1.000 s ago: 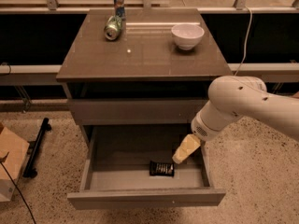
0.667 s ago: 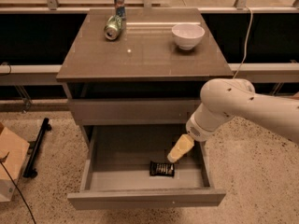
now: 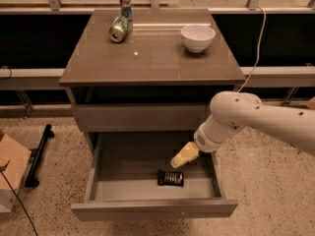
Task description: Pick rxbar chocolate from middle drawer and place on counter
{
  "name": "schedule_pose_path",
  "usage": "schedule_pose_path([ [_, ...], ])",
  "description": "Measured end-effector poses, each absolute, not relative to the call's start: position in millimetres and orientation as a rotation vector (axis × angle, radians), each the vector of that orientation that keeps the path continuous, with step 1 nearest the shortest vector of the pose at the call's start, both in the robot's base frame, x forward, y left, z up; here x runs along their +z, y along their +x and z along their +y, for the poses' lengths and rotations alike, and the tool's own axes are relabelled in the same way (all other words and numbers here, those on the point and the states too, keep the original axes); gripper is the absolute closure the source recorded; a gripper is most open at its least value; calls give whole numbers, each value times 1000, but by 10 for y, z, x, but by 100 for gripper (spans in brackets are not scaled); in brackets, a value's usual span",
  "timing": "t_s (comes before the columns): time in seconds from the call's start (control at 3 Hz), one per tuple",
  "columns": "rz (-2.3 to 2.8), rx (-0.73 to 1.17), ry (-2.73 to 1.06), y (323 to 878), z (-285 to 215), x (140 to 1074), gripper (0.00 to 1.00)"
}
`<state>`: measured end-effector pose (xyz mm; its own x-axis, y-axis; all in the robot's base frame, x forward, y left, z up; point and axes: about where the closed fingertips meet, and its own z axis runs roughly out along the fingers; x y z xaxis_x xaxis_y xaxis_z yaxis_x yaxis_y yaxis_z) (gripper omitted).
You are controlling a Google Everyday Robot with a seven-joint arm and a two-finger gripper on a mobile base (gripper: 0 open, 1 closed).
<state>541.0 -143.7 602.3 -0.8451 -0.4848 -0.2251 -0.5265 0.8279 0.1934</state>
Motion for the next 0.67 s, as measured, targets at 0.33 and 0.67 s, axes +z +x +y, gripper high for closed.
schedule_pose_path([
  [0.33, 2891, 424, -638, 5438, -1423, 5849, 0],
  [0.67, 2892, 443, -631, 5433, -1375, 5810, 0],
])
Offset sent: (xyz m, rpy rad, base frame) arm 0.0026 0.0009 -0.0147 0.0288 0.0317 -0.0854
